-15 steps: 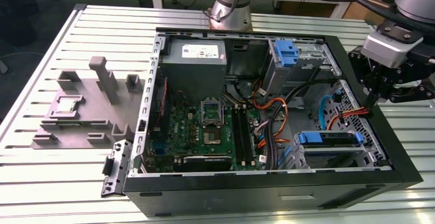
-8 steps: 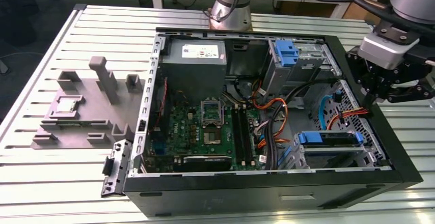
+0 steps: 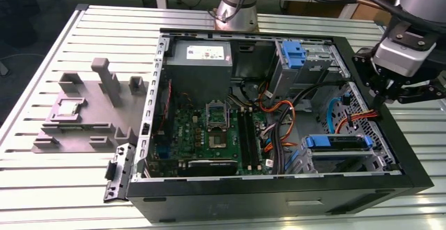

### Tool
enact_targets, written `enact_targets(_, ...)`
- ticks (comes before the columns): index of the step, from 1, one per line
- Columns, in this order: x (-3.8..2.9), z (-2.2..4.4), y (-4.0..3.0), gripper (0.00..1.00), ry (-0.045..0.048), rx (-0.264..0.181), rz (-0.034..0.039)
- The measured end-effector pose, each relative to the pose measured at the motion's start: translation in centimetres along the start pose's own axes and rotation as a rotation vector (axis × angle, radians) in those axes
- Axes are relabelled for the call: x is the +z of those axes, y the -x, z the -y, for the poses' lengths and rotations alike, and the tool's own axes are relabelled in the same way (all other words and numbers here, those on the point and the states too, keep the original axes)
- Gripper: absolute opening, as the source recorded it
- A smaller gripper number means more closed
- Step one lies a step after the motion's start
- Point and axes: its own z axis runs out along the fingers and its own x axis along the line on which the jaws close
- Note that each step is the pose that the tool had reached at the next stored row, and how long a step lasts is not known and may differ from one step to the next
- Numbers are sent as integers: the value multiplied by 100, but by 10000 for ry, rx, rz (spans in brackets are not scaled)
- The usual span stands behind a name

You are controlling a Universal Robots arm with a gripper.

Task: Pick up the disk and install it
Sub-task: 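Insert the disk into the insertion slot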

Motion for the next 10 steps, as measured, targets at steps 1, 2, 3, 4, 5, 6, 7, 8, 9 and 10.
enact_targets(1, 0, -1, 0, 10, 20, -94, -55)
enact_targets(2, -1, -1, -1, 10, 46, -187, -122)
enact_targets(3, 0, -1, -1, 10, 85, -283, -200)
enact_targets(4, 0, 0, -1, 10, 135, -372, -288)
enact_targets(5, 1, -1, -1, 10, 181, -447, -368)
enact_targets(6, 3, -1, -1, 10, 209, -526, -418)
enact_targets(7, 7, -1, 0, 10, 217, -620, -437)
enact_targets(8, 9, -2, 0, 10, 218, -721, -449)
enact_targets(9, 11, -2, 1, 10, 216, -836, -457)
enact_targets(10, 12, -2, 1, 10, 206, -952, -456)
